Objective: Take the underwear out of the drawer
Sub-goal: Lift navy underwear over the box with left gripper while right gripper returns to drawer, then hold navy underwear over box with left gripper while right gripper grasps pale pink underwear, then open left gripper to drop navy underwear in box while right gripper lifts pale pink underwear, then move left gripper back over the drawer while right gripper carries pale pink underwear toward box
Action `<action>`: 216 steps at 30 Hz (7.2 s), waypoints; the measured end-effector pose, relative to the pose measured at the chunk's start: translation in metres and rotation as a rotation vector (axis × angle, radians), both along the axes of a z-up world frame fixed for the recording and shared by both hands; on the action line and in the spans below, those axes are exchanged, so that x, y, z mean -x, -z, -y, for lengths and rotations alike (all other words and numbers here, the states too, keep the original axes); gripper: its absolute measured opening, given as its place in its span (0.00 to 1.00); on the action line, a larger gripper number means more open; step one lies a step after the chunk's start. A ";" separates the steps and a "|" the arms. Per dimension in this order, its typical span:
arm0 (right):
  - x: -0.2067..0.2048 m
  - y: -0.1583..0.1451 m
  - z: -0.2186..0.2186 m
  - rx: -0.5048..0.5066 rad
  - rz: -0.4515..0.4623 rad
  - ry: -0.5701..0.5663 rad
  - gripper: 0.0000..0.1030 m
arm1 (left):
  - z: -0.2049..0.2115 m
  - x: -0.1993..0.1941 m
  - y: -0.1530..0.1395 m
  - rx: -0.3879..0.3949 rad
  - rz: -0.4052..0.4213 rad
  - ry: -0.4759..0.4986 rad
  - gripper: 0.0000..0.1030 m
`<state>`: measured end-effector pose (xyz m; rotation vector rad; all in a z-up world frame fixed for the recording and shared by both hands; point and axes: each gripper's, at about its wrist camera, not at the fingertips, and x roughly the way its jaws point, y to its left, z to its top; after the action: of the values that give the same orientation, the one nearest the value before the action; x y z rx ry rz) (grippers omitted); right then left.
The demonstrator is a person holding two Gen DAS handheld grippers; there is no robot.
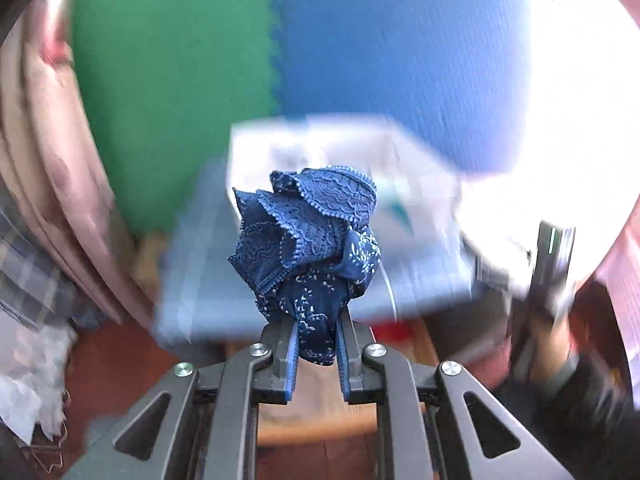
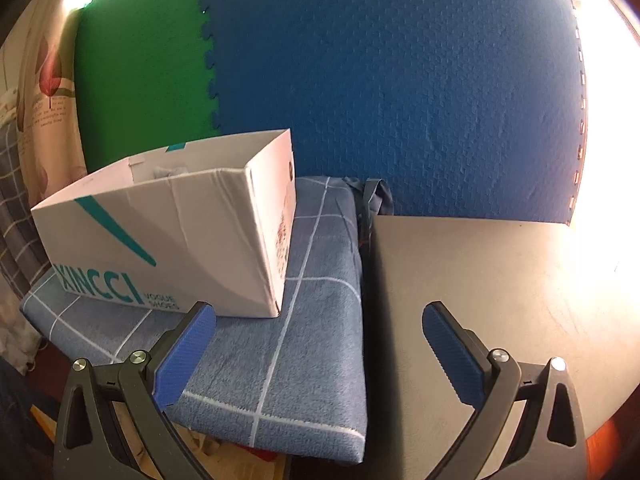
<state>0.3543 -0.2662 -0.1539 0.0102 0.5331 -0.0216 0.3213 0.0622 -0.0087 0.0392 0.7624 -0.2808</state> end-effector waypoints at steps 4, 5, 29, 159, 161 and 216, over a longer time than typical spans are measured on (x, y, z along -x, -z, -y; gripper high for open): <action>-0.003 0.004 -0.003 0.010 -0.015 0.003 1.00 | -0.016 -0.013 -0.069 -0.004 0.161 -0.053 0.15; -0.003 0.005 -0.004 0.015 -0.017 0.001 1.00 | -0.018 -0.017 -0.081 -0.006 0.192 -0.063 0.15; 0.044 0.030 -0.047 0.065 -0.128 -0.111 1.00 | 0.028 -0.170 -0.040 -0.090 0.064 -0.079 0.15; 0.038 0.125 -0.093 -0.114 -0.686 -0.336 0.19 | 0.078 -0.248 0.079 -0.188 -0.215 -0.132 0.26; 0.038 0.126 -0.094 -0.115 -0.686 -0.339 0.19 | 0.076 -0.248 0.078 -0.182 -0.214 -0.138 0.32; 0.043 0.116 -0.114 -0.037 -0.649 -0.271 0.20 | -0.063 -0.007 0.168 -0.057 -0.038 -0.170 0.48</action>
<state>0.3110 -0.1525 -0.2696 -0.0346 1.1798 0.2579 0.3284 0.1254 -0.1767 0.0232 0.8060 -0.0987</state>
